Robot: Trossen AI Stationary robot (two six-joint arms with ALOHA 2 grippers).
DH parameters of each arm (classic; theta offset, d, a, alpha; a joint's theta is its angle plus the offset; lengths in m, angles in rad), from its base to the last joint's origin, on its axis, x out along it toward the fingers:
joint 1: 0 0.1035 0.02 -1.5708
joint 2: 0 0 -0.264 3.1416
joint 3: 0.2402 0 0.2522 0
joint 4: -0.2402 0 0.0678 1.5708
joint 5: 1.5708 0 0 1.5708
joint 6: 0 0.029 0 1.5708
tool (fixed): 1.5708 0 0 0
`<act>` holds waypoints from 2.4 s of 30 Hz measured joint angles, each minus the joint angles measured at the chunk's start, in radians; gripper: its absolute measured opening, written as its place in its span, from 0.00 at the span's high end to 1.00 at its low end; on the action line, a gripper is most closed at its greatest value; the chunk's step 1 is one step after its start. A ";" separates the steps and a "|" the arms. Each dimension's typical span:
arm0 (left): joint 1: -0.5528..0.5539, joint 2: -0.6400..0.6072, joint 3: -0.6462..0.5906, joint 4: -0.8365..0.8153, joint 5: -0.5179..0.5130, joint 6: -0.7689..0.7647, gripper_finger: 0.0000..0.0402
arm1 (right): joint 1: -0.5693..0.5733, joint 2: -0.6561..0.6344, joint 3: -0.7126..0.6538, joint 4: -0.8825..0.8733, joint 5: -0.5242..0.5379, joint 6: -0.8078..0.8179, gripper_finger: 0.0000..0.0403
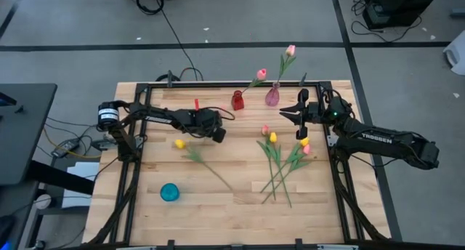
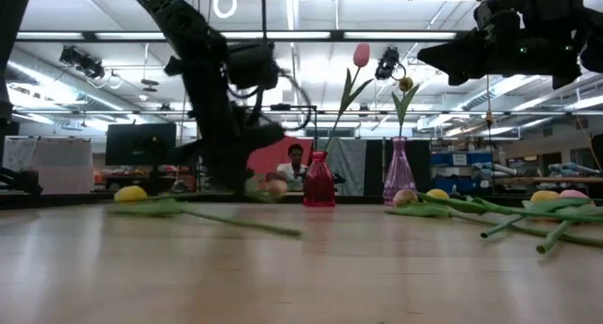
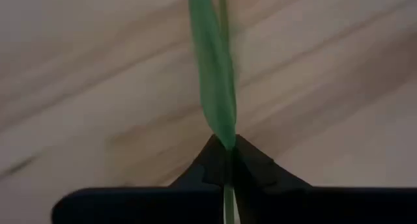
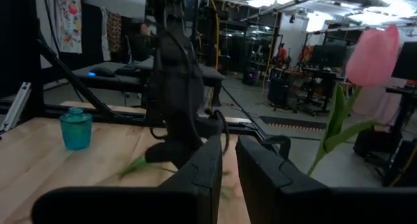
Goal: Sort flowers into vase by color
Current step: Put the pink white tulip into the pink vase
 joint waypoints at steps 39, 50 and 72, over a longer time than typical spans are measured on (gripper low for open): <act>-0.028 0.420 0.738 0.990 -0.099 0.918 0.96 | -0.103 -0.014 0.093 -0.455 0.340 0.045 0.85; 0.056 0.537 0.871 1.120 -0.070 0.960 0.96 | -0.107 -0.065 0.094 -0.468 0.333 0.056 0.85; 0.101 0.684 1.083 1.231 0.030 1.040 0.96 | -0.107 -0.136 0.093 -0.512 0.310 0.052 0.85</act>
